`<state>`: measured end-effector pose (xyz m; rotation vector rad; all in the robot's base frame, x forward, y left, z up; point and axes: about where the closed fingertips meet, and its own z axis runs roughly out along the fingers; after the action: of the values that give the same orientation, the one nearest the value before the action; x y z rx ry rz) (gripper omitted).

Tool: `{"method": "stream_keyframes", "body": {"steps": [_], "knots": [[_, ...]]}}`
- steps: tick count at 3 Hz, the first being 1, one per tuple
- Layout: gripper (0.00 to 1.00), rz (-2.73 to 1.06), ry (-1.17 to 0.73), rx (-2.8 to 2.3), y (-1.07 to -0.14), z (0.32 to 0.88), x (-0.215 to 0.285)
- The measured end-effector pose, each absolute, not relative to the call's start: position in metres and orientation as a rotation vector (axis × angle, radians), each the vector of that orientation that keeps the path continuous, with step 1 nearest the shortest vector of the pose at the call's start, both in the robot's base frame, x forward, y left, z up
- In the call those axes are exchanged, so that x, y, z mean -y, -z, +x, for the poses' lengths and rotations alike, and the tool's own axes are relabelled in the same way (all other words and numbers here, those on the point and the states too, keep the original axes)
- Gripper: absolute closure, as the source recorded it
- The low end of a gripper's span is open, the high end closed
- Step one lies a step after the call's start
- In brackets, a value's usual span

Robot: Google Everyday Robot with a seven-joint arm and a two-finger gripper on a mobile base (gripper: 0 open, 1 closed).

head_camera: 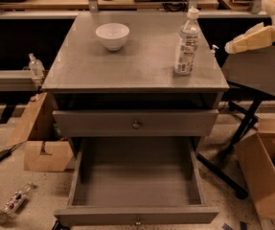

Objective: Place blue plastic bottle into middle drawer

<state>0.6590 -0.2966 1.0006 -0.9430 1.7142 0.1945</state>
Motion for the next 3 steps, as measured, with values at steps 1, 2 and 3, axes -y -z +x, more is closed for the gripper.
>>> {"method": "stream_keyframes", "body": {"steps": [1,2,3], "knots": [[0.0,-0.929,-0.225,-1.699,-0.997,0.664,0.29],[0.0,-0.811,-0.429,-1.567,-0.976,0.699,0.243],[0.0,-0.718,-0.57,-1.474,-0.962,0.726,0.216]]}}
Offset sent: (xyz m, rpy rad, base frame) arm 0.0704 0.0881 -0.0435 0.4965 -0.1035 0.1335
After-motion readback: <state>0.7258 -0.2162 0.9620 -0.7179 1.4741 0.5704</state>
